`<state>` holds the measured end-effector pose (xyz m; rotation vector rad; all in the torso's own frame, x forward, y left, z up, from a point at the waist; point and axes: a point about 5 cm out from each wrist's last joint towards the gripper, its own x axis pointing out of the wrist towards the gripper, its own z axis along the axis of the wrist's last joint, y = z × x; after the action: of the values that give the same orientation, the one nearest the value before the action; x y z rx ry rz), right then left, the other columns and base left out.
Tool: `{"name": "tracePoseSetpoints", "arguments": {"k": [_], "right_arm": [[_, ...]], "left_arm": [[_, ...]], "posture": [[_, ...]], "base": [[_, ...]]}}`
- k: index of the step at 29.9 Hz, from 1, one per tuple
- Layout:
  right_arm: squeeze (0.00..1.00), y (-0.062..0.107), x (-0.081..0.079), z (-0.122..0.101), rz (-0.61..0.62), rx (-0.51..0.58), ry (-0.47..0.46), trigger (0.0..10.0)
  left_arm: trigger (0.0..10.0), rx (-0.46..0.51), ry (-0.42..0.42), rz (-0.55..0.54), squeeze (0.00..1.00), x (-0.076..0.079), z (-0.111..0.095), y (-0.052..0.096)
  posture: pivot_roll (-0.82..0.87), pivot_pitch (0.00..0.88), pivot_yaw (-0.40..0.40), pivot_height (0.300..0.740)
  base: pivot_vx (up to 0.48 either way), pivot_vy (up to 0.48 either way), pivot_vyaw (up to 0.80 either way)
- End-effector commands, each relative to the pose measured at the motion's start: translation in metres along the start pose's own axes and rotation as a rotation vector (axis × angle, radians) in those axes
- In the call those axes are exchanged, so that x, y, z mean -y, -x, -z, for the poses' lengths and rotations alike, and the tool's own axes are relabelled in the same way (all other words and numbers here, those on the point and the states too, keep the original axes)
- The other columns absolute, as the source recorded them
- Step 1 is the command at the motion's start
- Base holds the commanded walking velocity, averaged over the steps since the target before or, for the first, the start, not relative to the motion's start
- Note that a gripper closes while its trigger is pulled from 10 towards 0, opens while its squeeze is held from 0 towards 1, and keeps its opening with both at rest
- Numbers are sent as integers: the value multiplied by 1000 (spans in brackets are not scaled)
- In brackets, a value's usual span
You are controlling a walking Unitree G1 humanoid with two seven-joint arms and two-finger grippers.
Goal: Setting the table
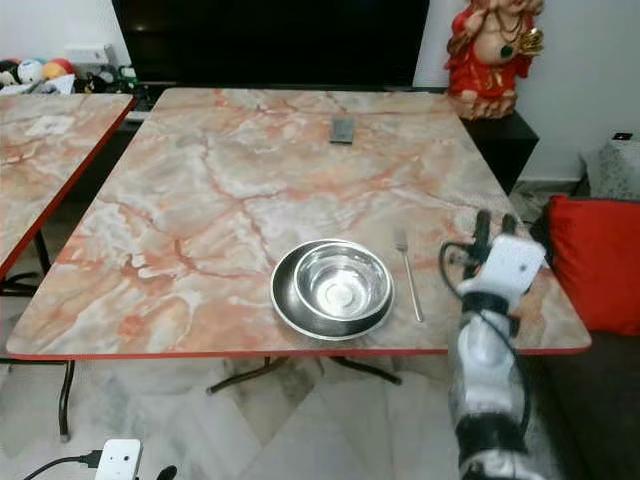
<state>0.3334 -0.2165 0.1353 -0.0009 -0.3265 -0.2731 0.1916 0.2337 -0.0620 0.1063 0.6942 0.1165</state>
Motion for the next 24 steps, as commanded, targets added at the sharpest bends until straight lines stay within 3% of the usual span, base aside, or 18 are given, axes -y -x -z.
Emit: {"name": "tracePoseSetpoints", "arguments": {"k": [1,9,16,24], "right_arm": [[0,2,-8,-1,-54,1,21,10000],[0,6,-8,-6,-58,12,26,10000],[0,8,-16,-12,-78,18,9,10000],[0,10,-23,-13,-102,13,0,10000]], "left_arm": [[10000,-43,6,-14,0,-1,10,3],[10000,-66,3,-25,0,-4,15,5],[10000,-92,2,-23,0,-2,24,9],[10000,-118,7,-22,0,-1,32,13]], "posture": [[17,23,-7,740],[9,17,-8,740],[24,16,-14,740],[27,16,-22,740]], "base": [[0,480,0],[0,480,0],[0,480,559],[0,480,0]]}}
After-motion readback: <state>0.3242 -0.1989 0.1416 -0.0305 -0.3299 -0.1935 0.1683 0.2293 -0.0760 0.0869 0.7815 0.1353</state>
